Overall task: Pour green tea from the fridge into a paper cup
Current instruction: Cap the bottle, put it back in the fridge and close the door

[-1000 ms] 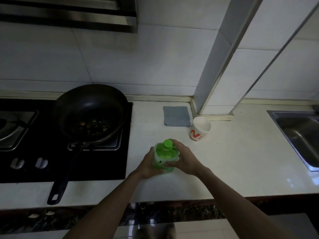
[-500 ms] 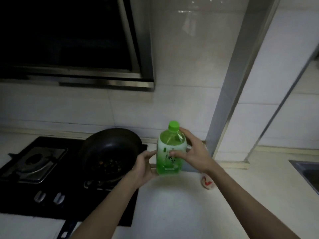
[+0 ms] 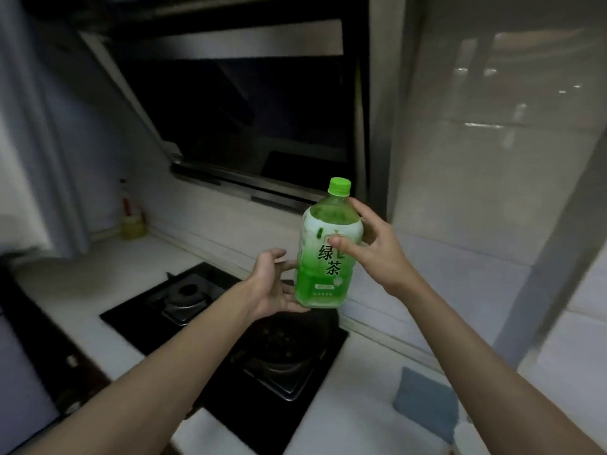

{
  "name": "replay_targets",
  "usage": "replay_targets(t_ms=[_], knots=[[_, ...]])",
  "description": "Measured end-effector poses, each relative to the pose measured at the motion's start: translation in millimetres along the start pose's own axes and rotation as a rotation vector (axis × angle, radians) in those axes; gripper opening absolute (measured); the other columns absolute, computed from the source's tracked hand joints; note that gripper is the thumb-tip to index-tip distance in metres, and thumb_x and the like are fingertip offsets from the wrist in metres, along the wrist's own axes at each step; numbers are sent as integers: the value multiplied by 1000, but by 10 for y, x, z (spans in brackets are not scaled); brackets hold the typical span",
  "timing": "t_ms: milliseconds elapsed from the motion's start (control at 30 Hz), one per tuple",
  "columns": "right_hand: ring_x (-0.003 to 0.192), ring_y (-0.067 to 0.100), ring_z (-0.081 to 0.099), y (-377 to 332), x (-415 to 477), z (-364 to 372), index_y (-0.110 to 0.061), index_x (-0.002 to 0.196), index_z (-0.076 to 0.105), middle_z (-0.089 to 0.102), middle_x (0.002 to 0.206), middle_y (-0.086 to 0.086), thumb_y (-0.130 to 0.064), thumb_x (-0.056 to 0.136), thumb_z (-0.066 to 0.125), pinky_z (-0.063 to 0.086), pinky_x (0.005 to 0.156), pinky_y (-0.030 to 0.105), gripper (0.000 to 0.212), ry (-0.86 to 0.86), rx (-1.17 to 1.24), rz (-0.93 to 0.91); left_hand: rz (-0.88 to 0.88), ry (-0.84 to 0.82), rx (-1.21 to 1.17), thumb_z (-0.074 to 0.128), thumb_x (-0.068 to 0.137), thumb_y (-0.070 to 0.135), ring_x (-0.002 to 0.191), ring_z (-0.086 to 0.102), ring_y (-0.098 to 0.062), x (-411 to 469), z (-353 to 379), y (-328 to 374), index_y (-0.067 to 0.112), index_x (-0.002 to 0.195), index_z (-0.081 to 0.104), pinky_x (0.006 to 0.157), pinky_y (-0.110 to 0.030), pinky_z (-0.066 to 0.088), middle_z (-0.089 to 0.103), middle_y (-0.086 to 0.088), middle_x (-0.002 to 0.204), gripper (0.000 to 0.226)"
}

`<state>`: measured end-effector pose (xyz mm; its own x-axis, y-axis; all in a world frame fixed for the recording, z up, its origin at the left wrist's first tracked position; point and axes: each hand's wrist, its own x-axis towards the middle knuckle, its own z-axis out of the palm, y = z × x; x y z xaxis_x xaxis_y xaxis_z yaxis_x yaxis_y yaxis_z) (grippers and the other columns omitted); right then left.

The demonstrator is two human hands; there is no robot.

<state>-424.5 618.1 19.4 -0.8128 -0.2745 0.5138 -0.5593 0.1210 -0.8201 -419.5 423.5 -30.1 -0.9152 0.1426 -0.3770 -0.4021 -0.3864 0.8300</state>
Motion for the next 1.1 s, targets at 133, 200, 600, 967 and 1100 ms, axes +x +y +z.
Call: replay_targets(t_ms=[133, 200, 600, 967, 1100], knots=[[116, 16, 63, -221, 230, 520, -29, 135, 51, 68, 123, 2, -22, 74, 80, 53, 98, 42, 69, -146, 79, -67, 100, 109, 11, 28, 96, 43, 99, 62, -44, -438, -459, 197, 13, 125, 51, 79, -51, 52, 56, -35, 114, 48], [115, 12, 64, -321, 322, 840, -35, 130, 53, 69, 121, -2, -23, 73, 80, 54, 97, 38, 64, -223, 103, -91, 138, 170, -5, 27, 95, 43, 97, 62, -43, -676, -745, 265, 13, 126, 52, 78, -49, 52, 54, -35, 119, 50], [111, 9, 65, -950, 766, 3194, -25, 139, 51, 69, 121, -10, -26, 76, 84, 53, 98, 40, 71, -549, 195, -266, 329, 644, -112, 27, 98, 44, 84, 65, -39, -2157, -2518, 677, 8, 125, 47, 76, -48, 51, 63, -29, 96, 50], [122, 8, 59, -1636, 1106, 5047, -30, 145, 44, 60, 136, -10, -58, 61, 86, 47, 106, 42, 98, -735, 234, -345, 389, 780, -160, 27, 98, 44, 108, 59, -48, -3025, -3937, 1215, 9, 130, 41, 91, -57, 47, 55, -37, 121, 49], [116, 10, 63, -1793, 1222, 5608, -27, 146, 44, 63, 132, -6, -54, 62, 86, 51, 101, 40, 98, -756, 283, -334, 403, 786, -170, 28, 98, 45, 108, 58, -49, -3315, -4372, 1414, 9, 132, 40, 88, -55, 49, 50, -40, 125, 51]])
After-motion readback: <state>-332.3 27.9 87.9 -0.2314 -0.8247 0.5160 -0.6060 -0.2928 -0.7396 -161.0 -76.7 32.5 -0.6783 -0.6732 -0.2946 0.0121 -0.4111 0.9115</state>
